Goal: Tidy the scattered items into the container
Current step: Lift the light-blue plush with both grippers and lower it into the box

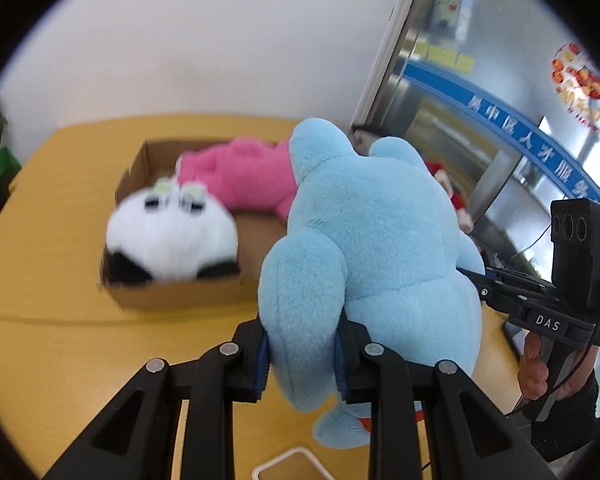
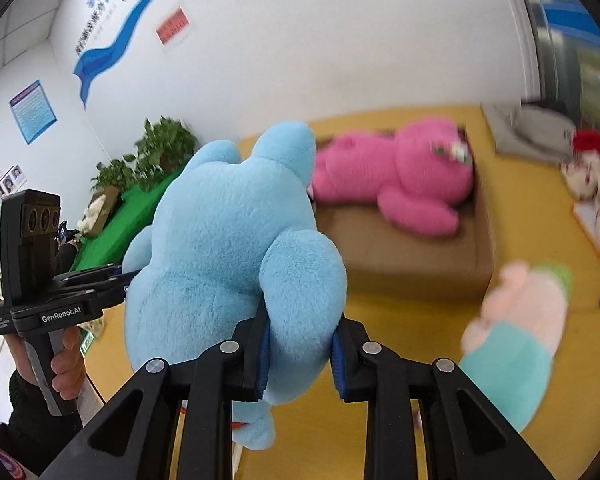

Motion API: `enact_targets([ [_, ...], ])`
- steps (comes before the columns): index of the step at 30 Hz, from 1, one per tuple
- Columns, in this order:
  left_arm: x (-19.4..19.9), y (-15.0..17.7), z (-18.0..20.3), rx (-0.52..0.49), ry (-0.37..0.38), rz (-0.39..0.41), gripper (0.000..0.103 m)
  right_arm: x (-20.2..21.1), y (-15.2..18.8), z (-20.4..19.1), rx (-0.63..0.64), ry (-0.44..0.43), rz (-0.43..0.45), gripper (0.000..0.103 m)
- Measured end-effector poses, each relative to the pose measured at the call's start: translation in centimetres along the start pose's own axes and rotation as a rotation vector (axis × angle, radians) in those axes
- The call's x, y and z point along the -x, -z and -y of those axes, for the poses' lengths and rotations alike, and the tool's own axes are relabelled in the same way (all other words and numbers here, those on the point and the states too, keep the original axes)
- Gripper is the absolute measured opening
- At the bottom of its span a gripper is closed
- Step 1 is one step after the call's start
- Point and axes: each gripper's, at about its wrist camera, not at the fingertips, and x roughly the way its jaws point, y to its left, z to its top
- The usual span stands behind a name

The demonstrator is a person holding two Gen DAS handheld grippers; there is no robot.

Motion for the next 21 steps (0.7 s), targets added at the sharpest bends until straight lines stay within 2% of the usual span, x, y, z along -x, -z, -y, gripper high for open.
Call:
enact_targets([
  [5, 3.8, -5.6, 2.0, -0.078, -0.039, 0.168, 0.024, 4.0, -5.6, -2.9, 0.128, 0.034, 0.134, 0.027],
  [7, 4.7, -7.4, 2.3, -0.090, -0.049, 0.205, 0.024, 4.6, -7.3, -3.7, 0.155, 0.049, 0.162, 0.027],
  [11, 5.1, -10.2, 2.9, -0.110, -0.074, 0.229, 0.024, 4.8, -9.9, -4.2, 0.173, 0.061, 0.179, 0.027],
  [17, 5.0, -13.8, 3.4, -0.112, -0.057, 0.242, 0.024, 5.2, -13.9, -4.0, 0.173, 0.068, 0.210, 0.027],
  [21, 3.4, -16.4, 3.1, -0.101, -0.041, 0.231, 0.024, 4.5, -16.3, -2.9, 0.165, 0.079, 0.206, 0.027],
])
